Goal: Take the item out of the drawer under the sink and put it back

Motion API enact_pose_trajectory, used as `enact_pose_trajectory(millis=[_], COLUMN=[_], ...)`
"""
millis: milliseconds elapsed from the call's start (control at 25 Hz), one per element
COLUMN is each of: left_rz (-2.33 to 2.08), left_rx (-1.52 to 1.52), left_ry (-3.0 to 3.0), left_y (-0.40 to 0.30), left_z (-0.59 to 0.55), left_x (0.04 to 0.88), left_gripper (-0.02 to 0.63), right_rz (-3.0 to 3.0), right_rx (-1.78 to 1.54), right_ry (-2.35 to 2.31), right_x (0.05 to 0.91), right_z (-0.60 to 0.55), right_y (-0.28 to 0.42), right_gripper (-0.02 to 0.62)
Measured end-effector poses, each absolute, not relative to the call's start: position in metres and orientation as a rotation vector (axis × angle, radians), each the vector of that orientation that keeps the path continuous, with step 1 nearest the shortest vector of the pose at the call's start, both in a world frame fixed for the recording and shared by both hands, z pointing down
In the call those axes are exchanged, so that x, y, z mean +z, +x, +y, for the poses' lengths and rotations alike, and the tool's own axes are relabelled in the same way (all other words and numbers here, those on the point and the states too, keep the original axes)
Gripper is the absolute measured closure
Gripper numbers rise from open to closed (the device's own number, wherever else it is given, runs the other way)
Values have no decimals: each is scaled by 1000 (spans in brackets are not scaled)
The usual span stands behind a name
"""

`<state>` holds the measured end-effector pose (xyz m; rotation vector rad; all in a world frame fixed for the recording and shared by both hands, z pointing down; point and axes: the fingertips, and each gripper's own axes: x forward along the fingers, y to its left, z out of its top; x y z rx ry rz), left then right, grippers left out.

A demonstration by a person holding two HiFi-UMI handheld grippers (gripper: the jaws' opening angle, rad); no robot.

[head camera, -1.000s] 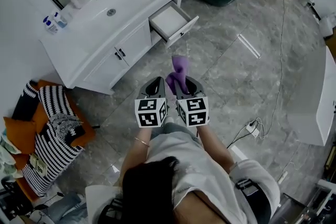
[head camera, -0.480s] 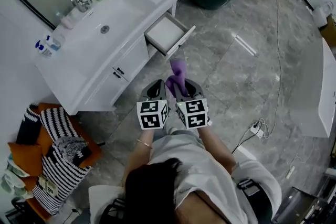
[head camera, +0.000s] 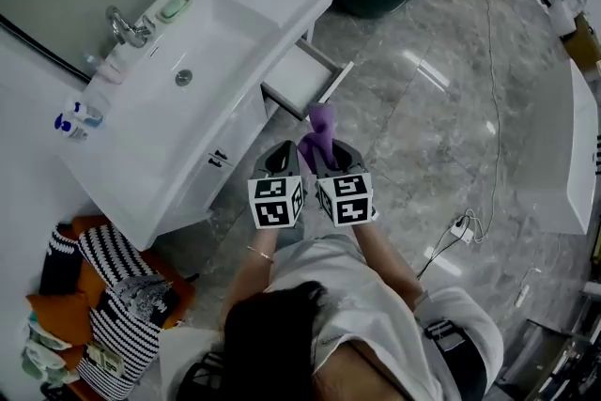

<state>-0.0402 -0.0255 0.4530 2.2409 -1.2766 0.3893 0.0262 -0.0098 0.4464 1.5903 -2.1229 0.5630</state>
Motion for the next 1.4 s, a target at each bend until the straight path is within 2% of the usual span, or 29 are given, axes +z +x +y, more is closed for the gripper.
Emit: enact_pose_trajectory(millis=[680,1040,1400], left_rz=[-1134,-1176,-1204], left_rx=[462,503,544], left_ry=[2268,2245,2137], left_y=[-47,-43,-7], left_z=[-123,-168,-204], left_x=[483,506,544], left_gripper=[603,603,603], right_rz=[-1986,-1964,-1974], right_rx=[659,684,732], right_ry=[1681,1703,1602], right_x=[471,490,530], right_z=[-107,-146,-202], right_y=[13,32,65], right_gripper=[502,502,502])
